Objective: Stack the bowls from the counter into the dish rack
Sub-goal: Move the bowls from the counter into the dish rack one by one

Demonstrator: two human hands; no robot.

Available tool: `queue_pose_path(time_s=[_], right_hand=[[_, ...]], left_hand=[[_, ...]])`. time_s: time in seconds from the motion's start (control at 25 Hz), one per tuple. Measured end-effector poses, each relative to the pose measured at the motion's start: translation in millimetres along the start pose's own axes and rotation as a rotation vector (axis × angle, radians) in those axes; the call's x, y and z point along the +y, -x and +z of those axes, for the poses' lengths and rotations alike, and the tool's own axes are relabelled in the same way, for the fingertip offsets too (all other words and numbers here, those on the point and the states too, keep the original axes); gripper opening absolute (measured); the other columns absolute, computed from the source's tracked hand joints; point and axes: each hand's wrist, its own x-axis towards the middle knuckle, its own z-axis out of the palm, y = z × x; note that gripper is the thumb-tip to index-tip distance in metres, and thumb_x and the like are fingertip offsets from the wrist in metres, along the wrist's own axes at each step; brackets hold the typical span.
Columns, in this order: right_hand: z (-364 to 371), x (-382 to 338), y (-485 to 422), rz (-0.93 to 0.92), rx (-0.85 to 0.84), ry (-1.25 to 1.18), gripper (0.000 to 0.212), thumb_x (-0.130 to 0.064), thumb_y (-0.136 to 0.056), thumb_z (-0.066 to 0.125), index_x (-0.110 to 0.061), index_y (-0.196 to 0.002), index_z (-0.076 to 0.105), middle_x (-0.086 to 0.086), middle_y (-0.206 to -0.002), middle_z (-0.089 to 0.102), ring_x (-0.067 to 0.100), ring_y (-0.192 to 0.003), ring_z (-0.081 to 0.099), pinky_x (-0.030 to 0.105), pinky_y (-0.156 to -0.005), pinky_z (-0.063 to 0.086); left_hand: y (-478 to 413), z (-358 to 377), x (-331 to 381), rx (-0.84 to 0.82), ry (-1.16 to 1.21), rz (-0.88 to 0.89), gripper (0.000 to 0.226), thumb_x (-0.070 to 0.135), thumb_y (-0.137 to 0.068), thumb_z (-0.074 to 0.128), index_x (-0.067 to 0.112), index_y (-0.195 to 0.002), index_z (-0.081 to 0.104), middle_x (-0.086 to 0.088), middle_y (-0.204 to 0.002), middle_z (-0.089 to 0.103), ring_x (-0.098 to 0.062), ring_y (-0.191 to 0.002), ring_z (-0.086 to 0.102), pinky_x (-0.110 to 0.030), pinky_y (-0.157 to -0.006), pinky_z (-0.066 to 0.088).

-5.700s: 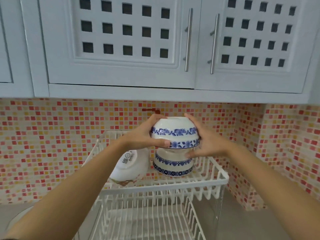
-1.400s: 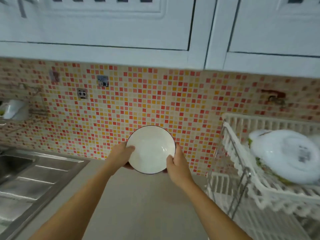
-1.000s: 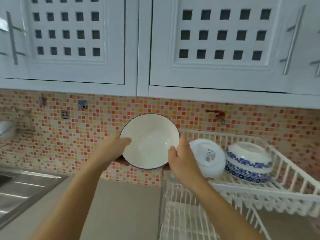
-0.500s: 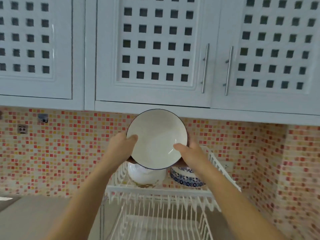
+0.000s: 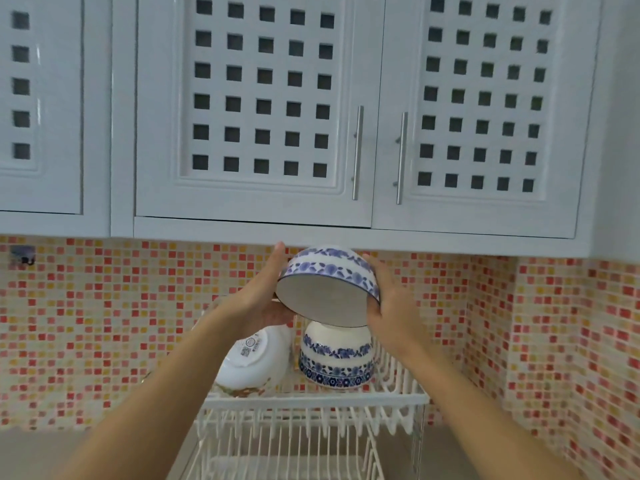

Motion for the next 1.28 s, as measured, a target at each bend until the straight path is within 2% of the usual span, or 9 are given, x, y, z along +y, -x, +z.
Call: queue_pose_path(time_s=[0.08, 0.2, 0.28, 0.52, 0.6, 0.72, 0.84, 1.08, 1.28], right_hand=[[-2, 4, 2, -0.079, -0.018, 0.110, 0.069, 0.000, -0.088, 0.054, -0.022, -0.147, 0.026, 0.009, -0.127, 0.057, 0.025, -0.089, 0.062, 0.038, -0.076, 0.055], [-5, 14, 1, -0.226, -0.044, 0.195, 0.081, 0.006, -0.079, 0.062, -0.023, -0.145, 0.025, 0.014, -0.128, 0.058, 0.016, -0.061, 0.055, 0.016, -0.051, 0.048], [-8, 23, -1, -0.357, -0.016, 0.241, 0.080, 0.007, -0.074, 0.063, -0.020, -0.139, 0.025, 0.019, -0.129, 0.057, 0.016, -0.047, 0.051, 0.013, -0.037, 0.042], [-8, 51, -2, -0.622, 0.061, 0.348, 0.054, -0.020, -0.084, 0.052, -0.010, -0.134, 0.034, 0.015, -0.139, 0.037, 0.035, -0.087, 0.070, 0.037, -0.069, 0.059], [-10, 48, -5, -0.534, -0.008, 0.307, 0.062, -0.022, -0.083, 0.054, -0.021, -0.139, 0.026, 0.007, -0.146, 0.028, 0.036, -0.106, 0.062, 0.042, -0.079, 0.058], [-19, 45, -6, -0.185, -0.410, 0.173, 0.102, -0.019, -0.076, 0.072, -0.055, -0.139, 0.001, -0.011, -0.156, 0.011, 0.020, -0.134, 0.036, 0.042, -0.106, 0.040], [-20, 44, 3, 0.090, -0.663, -0.132, 0.116, -0.030, -0.065, 0.083, -0.055, -0.139, -0.002, -0.018, -0.153, 0.011, 0.008, -0.139, 0.021, 0.036, -0.114, 0.028], [3, 67, 18, 0.196, -0.594, -0.079, 0.129, -0.045, -0.054, 0.088, -0.038, -0.149, 0.000, -0.021, -0.155, 0.008, 0.006, -0.141, 0.016, 0.040, -0.116, 0.027], [13, 76, 24, 0.133, -0.584, -0.088, 0.118, -0.041, -0.053, 0.089, -0.051, -0.141, 0.011, -0.021, -0.147, 0.024, 0.007, -0.135, 0.029, 0.040, -0.110, 0.035]], left_hand=[[3, 4, 0, -0.073, -0.085, -0.009, 0.071, 0.076, -0.079, 0.030, 0.022, -0.112, 0.062, -0.006, -0.102, 0.069, -0.025, -0.097, 0.062, -0.045, -0.108, 0.038], [1, 0, -4, -0.199, -0.254, -0.008, 0.086, 0.083, -0.064, 0.047, 0.021, -0.124, 0.051, -0.004, -0.110, 0.062, -0.022, -0.112, 0.056, -0.047, -0.117, 0.022], [-1, -4, -12, -0.285, -0.236, 0.071, 0.114, 0.075, -0.048, 0.071, 0.031, -0.144, 0.025, -0.004, -0.130, 0.051, -0.022, -0.124, 0.051, -0.044, -0.114, 0.031], [3, 3, -11, -0.336, -0.360, 0.242, 0.089, 0.027, -0.060, 0.084, 0.035, -0.132, 0.031, 0.000, -0.129, 0.048, -0.016, -0.111, 0.060, -0.031, -0.085, 0.058], [1, 3, -16, -0.270, -0.381, 0.275, 0.082, 0.018, -0.063, 0.086, 0.036, -0.125, 0.035, 0.002, -0.124, 0.050, -0.015, -0.108, 0.062, -0.033, -0.085, 0.059], [-2, 2, -24, -0.130, -0.526, 0.355, 0.082, 0.029, -0.056, 0.090, 0.037, -0.118, 0.037, 0.005, -0.120, 0.053, -0.017, -0.105, 0.062, -0.034, -0.085, 0.058], [-8, 10, -38, -0.008, -0.820, 0.472, 0.088, 0.048, -0.049, 0.088, 0.038, -0.119, 0.035, 0.010, -0.126, 0.043, -0.013, -0.112, 0.048, -0.025, -0.090, 0.044], [-24, 35, -71, -0.080, -1.021, 0.455, 0.108, 0.052, -0.051, 0.084, 0.029, -0.136, 0.021, 0.002, -0.139, 0.023, -0.020, -0.125, 0.036, -0.031, -0.104, 0.041], [-38, 40, -88, -0.087, -1.062, 0.312, 0.142, 0.054, -0.050, 0.084, 0.025, -0.149, -0.012, -0.001, -0.155, 0.008, -0.024, -0.142, 0.018, -0.042, -0.116, 0.028]])
